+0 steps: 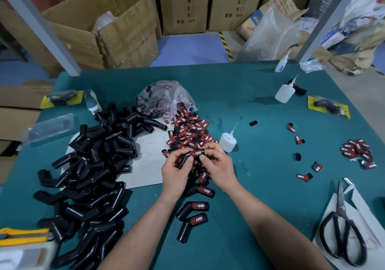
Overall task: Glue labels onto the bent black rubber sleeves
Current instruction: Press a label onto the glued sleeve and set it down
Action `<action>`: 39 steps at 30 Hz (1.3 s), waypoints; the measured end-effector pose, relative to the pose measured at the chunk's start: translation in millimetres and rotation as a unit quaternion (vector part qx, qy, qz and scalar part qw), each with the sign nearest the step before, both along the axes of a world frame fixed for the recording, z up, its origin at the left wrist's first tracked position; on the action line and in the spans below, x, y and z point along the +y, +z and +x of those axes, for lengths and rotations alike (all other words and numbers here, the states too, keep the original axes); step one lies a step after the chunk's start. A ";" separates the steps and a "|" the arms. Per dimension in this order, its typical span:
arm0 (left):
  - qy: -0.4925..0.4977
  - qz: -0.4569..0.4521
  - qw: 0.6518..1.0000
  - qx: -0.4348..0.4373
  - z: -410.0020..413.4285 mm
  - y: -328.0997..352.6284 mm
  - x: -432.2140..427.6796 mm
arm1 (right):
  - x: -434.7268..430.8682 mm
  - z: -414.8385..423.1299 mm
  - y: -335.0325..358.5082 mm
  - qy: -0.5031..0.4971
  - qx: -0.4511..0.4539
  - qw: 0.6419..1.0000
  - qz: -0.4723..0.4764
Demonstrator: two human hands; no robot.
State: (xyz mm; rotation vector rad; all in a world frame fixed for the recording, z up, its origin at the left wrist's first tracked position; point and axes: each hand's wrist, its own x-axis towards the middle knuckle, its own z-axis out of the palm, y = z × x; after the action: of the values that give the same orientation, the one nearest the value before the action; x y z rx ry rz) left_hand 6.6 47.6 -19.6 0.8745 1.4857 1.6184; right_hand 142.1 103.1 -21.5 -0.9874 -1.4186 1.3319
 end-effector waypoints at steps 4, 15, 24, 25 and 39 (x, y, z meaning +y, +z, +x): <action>0.003 0.013 1.000 0.024 1.3 -3.0 -1.3 | 0.2 -0.3 -0.4 -0.007 0.013 1.000 -0.003; -0.005 0.067 0.977 0.201 -0.7 -14.4 2.2 | 0.3 0.7 2.3 -0.011 0.005 1.000 0.015; 0.001 0.070 0.982 0.174 -1.1 -10.8 3.6 | -0.1 0.6 2.0 -0.011 -0.002 0.999 0.037; 0.003 0.067 0.984 0.162 -1.2 -10.2 3.7 | -1.6 0.4 2.8 -0.019 -0.010 0.999 0.046; -0.005 0.080 0.989 0.126 -2.6 -8.3 0.5 | 2.5 5.7 10.8 0.029 -0.214 0.918 0.334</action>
State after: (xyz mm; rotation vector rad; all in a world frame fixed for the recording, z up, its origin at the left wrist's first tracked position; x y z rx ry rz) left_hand 4.0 48.1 -28.0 1.2130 1.5319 1.6865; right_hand 147.8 105.5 -10.7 -0.7854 -2.0573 0.5829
